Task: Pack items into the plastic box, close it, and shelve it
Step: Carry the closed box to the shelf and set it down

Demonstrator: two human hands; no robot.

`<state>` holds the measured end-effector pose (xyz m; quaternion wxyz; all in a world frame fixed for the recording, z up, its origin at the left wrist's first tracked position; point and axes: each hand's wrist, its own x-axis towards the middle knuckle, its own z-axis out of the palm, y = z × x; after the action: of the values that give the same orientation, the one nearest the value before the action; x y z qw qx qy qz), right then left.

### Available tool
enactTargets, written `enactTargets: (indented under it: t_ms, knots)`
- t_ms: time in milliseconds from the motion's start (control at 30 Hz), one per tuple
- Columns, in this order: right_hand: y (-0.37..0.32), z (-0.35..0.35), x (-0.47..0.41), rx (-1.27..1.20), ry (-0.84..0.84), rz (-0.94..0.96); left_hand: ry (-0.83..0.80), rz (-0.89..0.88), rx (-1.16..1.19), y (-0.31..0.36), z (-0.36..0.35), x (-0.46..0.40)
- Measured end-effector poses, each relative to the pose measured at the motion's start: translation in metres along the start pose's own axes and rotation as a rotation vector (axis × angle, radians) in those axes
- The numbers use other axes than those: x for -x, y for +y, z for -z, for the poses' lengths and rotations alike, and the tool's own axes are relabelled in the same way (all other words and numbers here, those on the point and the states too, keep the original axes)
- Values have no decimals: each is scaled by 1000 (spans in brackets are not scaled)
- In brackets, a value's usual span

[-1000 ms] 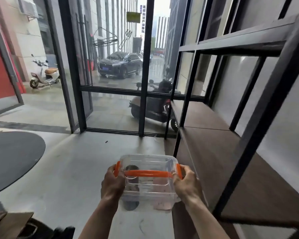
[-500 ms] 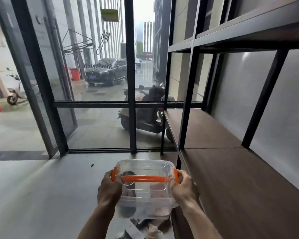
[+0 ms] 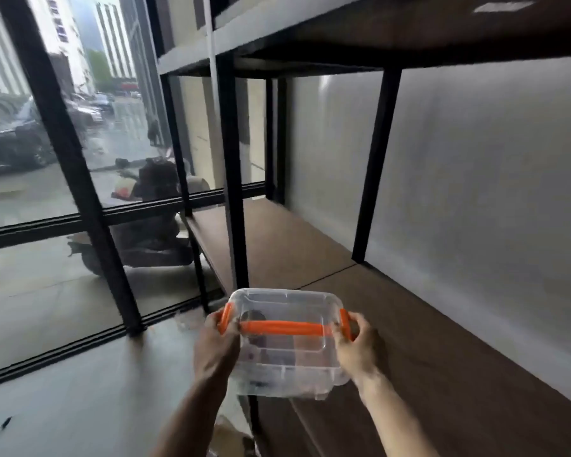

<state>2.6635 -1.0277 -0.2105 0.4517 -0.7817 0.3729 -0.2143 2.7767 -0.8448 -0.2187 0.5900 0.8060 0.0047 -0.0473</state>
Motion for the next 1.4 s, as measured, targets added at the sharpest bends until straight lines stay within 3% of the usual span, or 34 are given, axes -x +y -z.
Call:
enactTargets:
  t_ms: [133,333,400,667,933,1167,1400]
  knots:
    - [30,33,-36,-117,211,-165,-241,-70,-74,15,-85,-38]
    - [67,77,-32,60,511,-373,-595,-168,-111,32,-184,-41]
    - [80,86,-24,187,552,-466,-685,-143,-68,29,-204,-33]
    - [123,77,19,212,632,-717,-987,-166,-233,-9,-232,-9]
    - [148,52,38,188,588,-820,-1095,-209,-475,-60,-237,-16]
    - [155,39,50,140,529,-860,-1098,-211,-424,-48,-209,-7]
    - [149,30,87,283,502,-849,-1113,-334,-583,-72,-192,-27]
